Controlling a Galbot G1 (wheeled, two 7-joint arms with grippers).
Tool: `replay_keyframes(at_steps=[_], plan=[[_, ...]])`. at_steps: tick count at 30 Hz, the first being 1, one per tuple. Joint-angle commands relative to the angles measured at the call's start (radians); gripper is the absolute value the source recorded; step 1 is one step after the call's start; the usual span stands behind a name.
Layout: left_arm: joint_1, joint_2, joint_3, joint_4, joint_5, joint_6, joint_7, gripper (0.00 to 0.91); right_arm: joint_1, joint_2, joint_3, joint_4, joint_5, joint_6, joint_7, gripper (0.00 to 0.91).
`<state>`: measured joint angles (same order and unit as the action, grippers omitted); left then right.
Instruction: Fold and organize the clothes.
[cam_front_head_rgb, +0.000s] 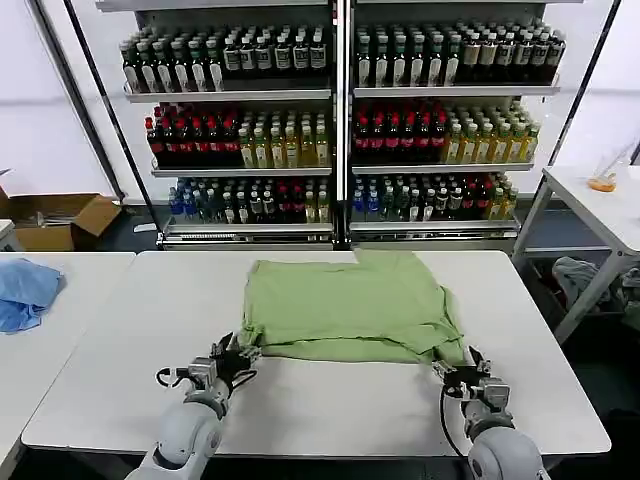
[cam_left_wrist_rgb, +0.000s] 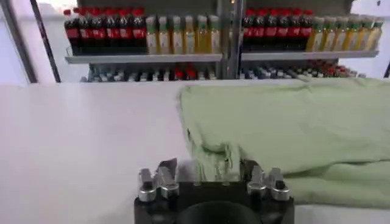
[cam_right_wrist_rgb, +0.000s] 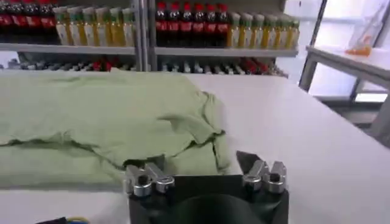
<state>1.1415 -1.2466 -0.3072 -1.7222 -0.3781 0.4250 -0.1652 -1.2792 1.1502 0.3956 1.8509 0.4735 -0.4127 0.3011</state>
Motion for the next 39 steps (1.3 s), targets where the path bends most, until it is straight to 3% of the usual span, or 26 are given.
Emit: replay_keyframes(at_steps=[1,14,31,32,33,34,37,39], plan=[[-0.008,-0.001,0.001,0.026,-0.007,0.013,0.01,0.02,0.025,0.0,-0.01,-0.028,0.062,-0.033,0.013,0.0],[0.045,0.013,-0.019,-0.039,-0.072,0.047,0.035,0.02,-0.059,-0.009,0.013,0.05,0.027,-0.023,0.0,0.0],[0.457,0.063,-0.095,-0.471,-0.043,0.085,0.016,0.03,-0.435,-0.024,0.112,0.414,-0.081,-0.04,0.012,0.0],[0.47,0.07,-0.098,-0.482,-0.037,0.084,0.018,0.212,-0.456,-0.027,0.116,0.429,-0.092,-0.041,0.008,0.383],[0.477,0.074,-0.102,-0.492,-0.032,0.084,0.02,0.806,-0.471,-0.026,0.118,0.436,-0.11,-0.042,0.006,0.907],[0.483,0.078,-0.105,-0.499,-0.027,0.086,0.021,0.907,-0.481,-0.022,0.121,0.44,-0.137,-0.057,0.006,0.907],[0.476,0.089,-0.112,-0.506,-0.016,0.089,0.021,0.907,-0.498,-0.022,0.125,0.457,-0.216,-0.074,-0.028,0.907],[0.463,0.096,-0.116,-0.508,-0.008,0.088,0.02,0.907,-0.496,-0.026,0.138,0.473,-0.217,-0.074,-0.025,0.907]])
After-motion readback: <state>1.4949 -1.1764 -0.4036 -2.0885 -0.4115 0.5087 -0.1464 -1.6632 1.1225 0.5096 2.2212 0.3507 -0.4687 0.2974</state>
